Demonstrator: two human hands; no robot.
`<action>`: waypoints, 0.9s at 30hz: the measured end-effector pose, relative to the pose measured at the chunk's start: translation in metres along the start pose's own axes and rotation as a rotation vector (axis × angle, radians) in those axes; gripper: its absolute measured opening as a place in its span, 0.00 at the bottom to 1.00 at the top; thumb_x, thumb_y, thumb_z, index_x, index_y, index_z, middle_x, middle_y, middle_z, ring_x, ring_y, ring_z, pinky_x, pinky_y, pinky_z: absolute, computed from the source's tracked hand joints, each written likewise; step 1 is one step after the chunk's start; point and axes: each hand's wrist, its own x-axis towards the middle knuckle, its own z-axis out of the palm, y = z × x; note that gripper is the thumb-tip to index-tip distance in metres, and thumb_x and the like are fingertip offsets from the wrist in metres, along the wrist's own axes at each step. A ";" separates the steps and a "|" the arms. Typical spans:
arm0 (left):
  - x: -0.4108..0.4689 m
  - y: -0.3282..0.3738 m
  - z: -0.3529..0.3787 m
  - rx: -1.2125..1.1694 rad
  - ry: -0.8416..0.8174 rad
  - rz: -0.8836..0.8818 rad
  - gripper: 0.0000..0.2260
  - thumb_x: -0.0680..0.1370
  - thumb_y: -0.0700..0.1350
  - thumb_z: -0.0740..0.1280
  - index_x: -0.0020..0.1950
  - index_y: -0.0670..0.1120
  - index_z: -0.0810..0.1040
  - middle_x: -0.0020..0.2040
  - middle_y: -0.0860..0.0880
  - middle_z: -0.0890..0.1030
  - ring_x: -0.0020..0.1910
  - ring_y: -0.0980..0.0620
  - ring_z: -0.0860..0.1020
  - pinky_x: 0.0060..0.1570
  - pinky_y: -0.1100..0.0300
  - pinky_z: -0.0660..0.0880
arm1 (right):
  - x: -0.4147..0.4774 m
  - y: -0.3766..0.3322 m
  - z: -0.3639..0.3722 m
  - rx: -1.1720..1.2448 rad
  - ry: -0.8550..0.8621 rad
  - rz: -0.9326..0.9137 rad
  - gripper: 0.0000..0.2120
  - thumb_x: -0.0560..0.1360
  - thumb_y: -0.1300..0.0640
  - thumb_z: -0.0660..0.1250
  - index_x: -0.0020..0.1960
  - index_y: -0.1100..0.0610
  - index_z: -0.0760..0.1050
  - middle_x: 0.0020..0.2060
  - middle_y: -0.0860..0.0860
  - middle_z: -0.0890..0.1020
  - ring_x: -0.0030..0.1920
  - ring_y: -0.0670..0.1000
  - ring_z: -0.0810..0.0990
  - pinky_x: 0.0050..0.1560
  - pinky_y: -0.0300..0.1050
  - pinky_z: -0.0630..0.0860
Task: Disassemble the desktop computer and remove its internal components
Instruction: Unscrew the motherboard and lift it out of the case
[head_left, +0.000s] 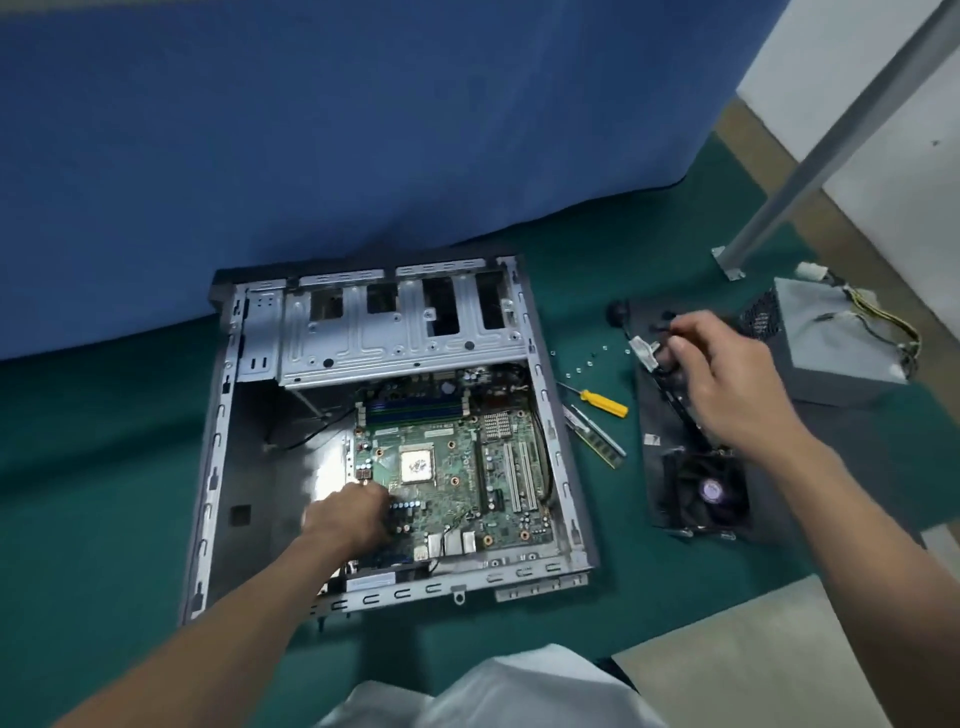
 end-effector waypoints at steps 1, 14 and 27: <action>-0.001 0.001 0.000 -0.007 -0.005 -0.009 0.08 0.75 0.51 0.70 0.52 0.51 0.75 0.49 0.52 0.77 0.44 0.53 0.75 0.41 0.60 0.70 | 0.000 0.018 0.005 -0.008 -0.019 0.057 0.05 0.80 0.61 0.59 0.53 0.57 0.73 0.40 0.51 0.82 0.38 0.50 0.77 0.45 0.48 0.74; -0.003 0.003 0.000 -0.113 -0.041 -0.101 0.06 0.73 0.46 0.70 0.43 0.57 0.75 0.47 0.54 0.76 0.45 0.52 0.75 0.42 0.59 0.70 | -0.020 0.123 0.029 -0.079 -0.070 0.751 0.12 0.79 0.60 0.59 0.60 0.62 0.75 0.53 0.61 0.80 0.58 0.62 0.75 0.60 0.51 0.72; -0.009 0.023 -0.021 -0.400 -0.133 0.137 0.10 0.77 0.57 0.67 0.40 0.54 0.75 0.34 0.58 0.74 0.33 0.59 0.73 0.30 0.66 0.65 | -0.032 -0.071 0.106 -0.105 -0.479 -0.323 0.11 0.79 0.56 0.59 0.58 0.54 0.77 0.54 0.49 0.80 0.52 0.48 0.78 0.54 0.42 0.73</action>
